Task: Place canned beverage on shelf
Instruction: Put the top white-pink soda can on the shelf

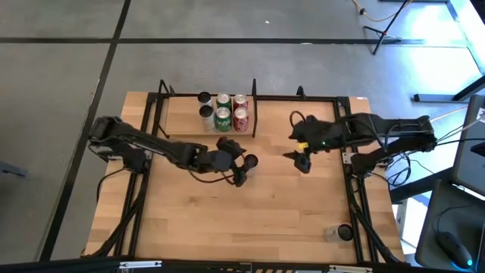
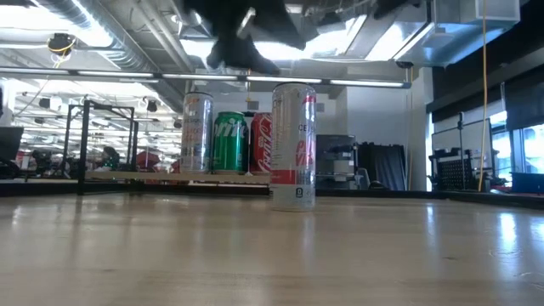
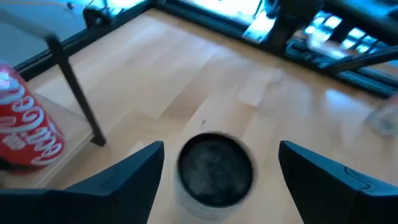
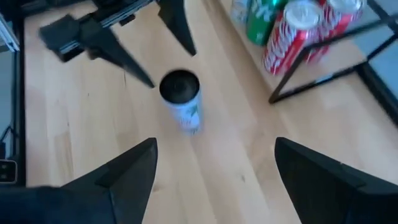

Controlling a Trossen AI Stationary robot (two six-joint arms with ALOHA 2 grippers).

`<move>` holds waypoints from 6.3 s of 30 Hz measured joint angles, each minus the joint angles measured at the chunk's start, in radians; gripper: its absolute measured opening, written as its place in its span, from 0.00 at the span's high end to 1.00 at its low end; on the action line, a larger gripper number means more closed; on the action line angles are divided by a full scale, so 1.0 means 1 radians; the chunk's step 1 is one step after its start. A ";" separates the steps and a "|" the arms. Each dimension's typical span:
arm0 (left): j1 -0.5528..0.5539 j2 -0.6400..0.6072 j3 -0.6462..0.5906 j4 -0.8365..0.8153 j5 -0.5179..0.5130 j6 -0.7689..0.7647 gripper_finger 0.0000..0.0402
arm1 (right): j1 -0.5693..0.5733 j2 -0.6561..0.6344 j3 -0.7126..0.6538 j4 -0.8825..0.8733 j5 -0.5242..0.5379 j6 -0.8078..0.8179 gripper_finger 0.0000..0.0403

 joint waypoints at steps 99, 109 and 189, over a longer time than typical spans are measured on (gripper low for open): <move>1.185 -0.617 -0.371 -0.383 0.898 0.719 0.47 | -0.207 -0.033 -0.187 0.191 -0.184 0.003 0.23; 1.278 -0.548 -0.371 -0.312 0.986 0.745 0.45 | -0.206 -0.033 -0.187 0.246 -0.182 0.018 0.23; 0.849 -0.614 -0.374 -0.501 0.254 0.184 0.47 | -0.206 -0.034 -0.187 0.234 -0.183 -0.083 0.23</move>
